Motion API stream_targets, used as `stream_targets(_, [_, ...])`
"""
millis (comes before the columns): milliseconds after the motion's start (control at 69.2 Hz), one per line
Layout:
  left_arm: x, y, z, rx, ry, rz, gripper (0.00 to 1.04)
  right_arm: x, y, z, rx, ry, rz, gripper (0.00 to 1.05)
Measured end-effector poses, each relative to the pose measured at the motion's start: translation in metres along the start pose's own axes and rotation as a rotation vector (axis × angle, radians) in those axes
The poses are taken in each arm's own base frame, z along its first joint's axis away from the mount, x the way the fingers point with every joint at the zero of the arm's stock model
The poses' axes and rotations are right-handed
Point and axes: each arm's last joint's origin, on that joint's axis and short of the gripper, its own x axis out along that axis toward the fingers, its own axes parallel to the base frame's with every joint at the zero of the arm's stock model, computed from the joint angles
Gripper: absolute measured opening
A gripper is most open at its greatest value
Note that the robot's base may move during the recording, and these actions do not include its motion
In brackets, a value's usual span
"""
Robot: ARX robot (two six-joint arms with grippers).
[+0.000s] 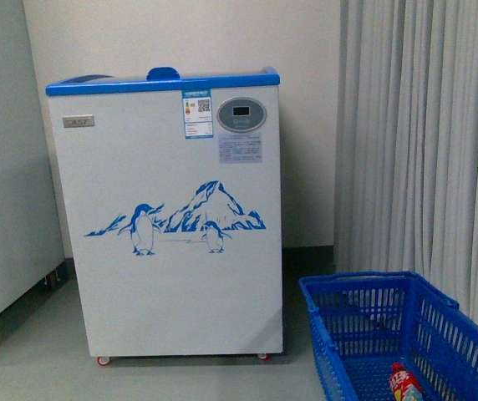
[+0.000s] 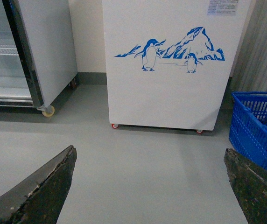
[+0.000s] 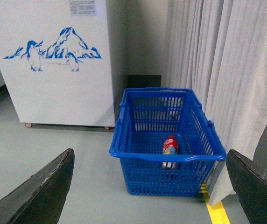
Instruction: Put drink in fridge
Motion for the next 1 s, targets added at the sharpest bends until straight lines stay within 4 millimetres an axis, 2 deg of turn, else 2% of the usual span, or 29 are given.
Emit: stream_targets(997, [0.0000, 0.0000, 0.0000, 0.000, 0.000, 0.000, 0.97, 0.0000, 0.0000, 0.0000, 0.000, 0.000, 0.000, 0.97])
